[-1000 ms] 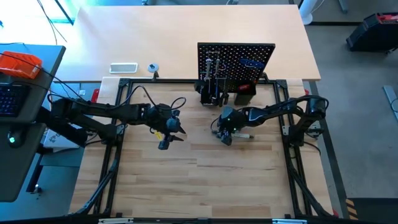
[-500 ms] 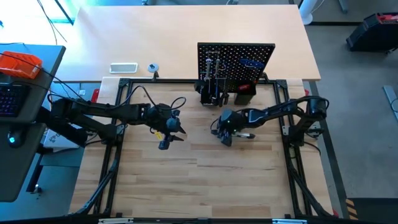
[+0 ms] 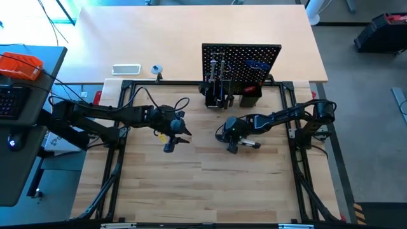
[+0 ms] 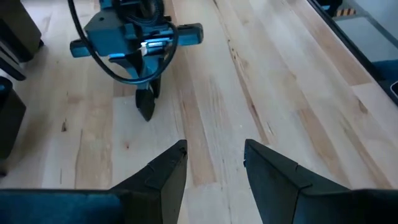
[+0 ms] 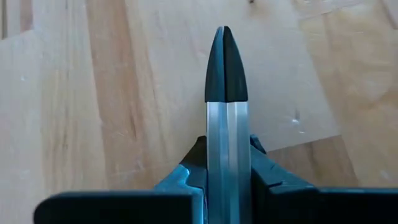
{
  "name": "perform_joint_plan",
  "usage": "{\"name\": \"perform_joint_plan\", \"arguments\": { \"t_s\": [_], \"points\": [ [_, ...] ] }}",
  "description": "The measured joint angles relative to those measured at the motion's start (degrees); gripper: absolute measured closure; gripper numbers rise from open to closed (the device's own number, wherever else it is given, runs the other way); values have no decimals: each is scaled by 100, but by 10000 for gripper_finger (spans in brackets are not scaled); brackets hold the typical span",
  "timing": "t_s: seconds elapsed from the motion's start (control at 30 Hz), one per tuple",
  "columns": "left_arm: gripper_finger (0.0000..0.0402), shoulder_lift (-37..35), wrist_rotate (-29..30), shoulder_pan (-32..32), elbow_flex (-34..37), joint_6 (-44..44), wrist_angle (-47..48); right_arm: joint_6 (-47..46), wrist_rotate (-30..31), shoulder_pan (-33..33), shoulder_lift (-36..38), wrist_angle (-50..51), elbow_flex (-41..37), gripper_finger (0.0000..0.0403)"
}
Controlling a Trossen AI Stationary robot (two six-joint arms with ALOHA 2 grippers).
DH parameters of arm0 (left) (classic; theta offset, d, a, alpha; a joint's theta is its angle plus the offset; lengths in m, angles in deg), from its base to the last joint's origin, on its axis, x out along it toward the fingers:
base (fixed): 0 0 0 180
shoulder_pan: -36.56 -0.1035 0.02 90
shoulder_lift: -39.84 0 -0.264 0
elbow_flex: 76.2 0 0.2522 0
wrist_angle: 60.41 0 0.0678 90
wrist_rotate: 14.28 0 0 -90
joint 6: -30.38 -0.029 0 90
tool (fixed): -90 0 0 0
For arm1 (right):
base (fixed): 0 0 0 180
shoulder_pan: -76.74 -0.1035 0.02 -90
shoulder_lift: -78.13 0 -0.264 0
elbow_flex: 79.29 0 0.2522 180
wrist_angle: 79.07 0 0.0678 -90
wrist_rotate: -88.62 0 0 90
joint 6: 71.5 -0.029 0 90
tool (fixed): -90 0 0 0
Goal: Hang tools onto peg board
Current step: Put the Spirit level into the right bin on the pegboard
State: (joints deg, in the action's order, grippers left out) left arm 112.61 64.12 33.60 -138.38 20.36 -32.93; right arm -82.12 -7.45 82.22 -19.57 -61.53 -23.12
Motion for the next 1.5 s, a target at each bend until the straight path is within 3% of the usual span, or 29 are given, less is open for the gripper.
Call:
{"name": "perform_joint_plan", "arguments": {
  "t_s": [0.23,0.53,0.63,0.77,0.87,1.03,1.27,1.5],
  "points": [
    [248,0,0,43,0,100,10,553,904,-403,391,-175,445,364],
    [248,0,11,116,0,-76,-29,1439,3344,-759,2575,-259,607,364],
    [248,0,65,111,0,-220,-312,1917,3697,-877,3283,-794,552,364],
    [248,0,407,99,0,-270,-1473,2359,3563,-967,3982,-1669,466,364],
    [248,109,302,60,-4,-159,-2761,2683,3306,-1079,4073,-2198,453,364],
    [248,699,119,71,-2,1,-4717,3197,2730,-1243,3849,-3470,451,364],
    [248,1649,325,57,-4,443,-6810,3581,1826,-1350,3232,-5015,451,364],
    [237,2081,326,121,-308,537,-7107,3360,1422,-1311,2687,-5694,451,364]
  ]
}}
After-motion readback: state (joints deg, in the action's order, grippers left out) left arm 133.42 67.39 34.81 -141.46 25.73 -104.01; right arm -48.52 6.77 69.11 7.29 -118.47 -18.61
